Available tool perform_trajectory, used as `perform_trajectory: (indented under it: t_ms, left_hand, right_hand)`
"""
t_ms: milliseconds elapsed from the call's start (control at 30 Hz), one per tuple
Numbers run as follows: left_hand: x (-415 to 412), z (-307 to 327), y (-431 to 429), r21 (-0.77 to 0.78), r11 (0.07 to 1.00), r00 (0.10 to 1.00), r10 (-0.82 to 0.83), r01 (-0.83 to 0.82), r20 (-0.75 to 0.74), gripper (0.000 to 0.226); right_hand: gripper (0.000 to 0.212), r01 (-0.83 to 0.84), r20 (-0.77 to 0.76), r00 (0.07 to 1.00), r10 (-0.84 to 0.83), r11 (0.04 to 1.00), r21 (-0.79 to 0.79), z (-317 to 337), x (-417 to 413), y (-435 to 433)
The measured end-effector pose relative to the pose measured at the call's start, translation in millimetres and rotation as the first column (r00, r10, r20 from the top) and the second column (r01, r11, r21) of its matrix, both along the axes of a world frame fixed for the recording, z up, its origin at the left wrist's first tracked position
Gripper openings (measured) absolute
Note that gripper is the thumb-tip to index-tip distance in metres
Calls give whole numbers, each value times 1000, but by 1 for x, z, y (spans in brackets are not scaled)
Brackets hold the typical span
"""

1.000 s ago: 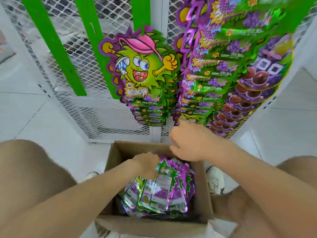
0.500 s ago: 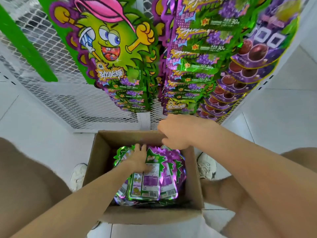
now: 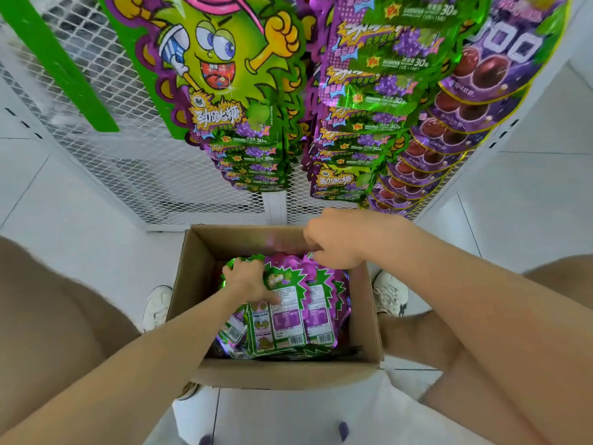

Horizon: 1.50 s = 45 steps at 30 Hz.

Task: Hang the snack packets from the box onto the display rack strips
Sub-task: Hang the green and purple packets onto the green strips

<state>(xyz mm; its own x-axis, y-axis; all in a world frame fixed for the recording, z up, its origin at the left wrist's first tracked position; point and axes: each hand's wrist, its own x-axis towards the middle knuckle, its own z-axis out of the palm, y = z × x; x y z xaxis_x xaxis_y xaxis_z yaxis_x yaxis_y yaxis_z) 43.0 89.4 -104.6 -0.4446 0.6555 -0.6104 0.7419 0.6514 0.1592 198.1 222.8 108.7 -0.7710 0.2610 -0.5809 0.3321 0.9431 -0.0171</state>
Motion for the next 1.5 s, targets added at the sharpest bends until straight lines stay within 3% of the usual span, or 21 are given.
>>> perform_trajectory:
  t_ms: [167, 333, 400, 433, 500, 533, 600, 700, 733, 800, 900, 1000, 1033, 1100, 1133, 1200, 1267, 1400, 1500]
  left_hand:
    - [-4, 41, -2, 218, 974, 989, 33, -65, 147, 68]
    - [-9, 113, 4, 405, 897, 962, 70, -175, 262, 80]
    - [-11, 148, 5, 455, 815, 891, 152, -358, 429, 67]
    - [-13, 164, 4, 454, 769, 836, 183, -450, 518, 57]
    - [-19, 192, 0, 406, 692, 717, 232, -596, 657, 51]
    - [-23, 204, -3, 371, 664, 659, 247, -649, 710, 56]
    - [-28, 228, -11, 324, 627, 568, 234, -708, 789, 60]
    - [-29, 262, -22, 274, 595, 451, 170, -756, 876, 56]
    - [-29, 273, -25, 279, 600, 444, 144, -750, 884, 51]
    - [-25, 292, -28, 369, 622, 524, 78, -691, 848, 44]
    - [-28, 308, -26, 659, 511, 762, -11, -553, 648, 30]
    - [-43, 320, -17, 884, 296, 931, 67, -363, 359, 12]
    - [-48, 326, -12, 921, 253, 954, 116, -296, 275, 22]
    - [-56, 345, -3, 959, 253, 979, 186, -131, 84, 44]
    - [-59, 355, 0, 961, 265, 986, 165, -73, 29, 46]
    - [-65, 377, 6, 958, 276, 997, 41, -80, 72, 27]
    - [-71, 391, 13, 945, 298, 986, -53, -136, 158, 11]
    - [-82, 401, 30, 955, 284, 992, -68, -87, 110, 12]
    - [-86, 399, 45, 976, 192, 994, -3, -105, 108, 7]
  right_hand:
    - [13, -11, 7, 1000, 11, 1000, 17, 3, -3, -3]
    - [28, 81, -55, 995, -80, 997, 4, 10, -13, -11]
    - [23, 153, -91, 983, -162, 983, -102, 11, -21, -12]
    - [34, 189, -118, 970, -211, 966, -176, 13, -22, -13]
    - [91, 189, -171, 954, -247, 937, -295, 26, -23, -15]
    - [107, 191, -205, 937, -284, 905, -381, 29, -24, -17]
    - [105, 205, -249, 880, -404, 798, -567, 34, -23, -24]
    - [98, 228, -275, 808, -522, 706, -670, 40, -24, -35]
    - [83, 205, -286, 797, -531, 685, -699, 44, -26, -37]
    - [15, 117, -339, 739, -583, 605, -787, 63, -28, -47]
    - [33, 117, -388, 588, -710, 549, -828, 87, -28, -48]
    - [32, 82, -533, 432, -728, 620, -780, 110, -32, -42]
    - [31, 71, -587, 393, -708, 660, -748, 116, -33, -37]
    - [16, 9, -683, 269, -679, 711, -703, 127, -33, -26]
    - [11, -16, -712, 204, -672, 725, -689, 134, -34, -22]
    - [8, -47, -720, 135, -681, 721, -691, 144, -37, -16]
    - [5, -35, -720, 106, -686, 721, -692, 151, -41, -5]
    - [9, 71, -792, 133, -597, 802, -593, 175, -43, 15]
    - [17, 122, -851, 158, -501, 865, -486, 187, -52, 24]
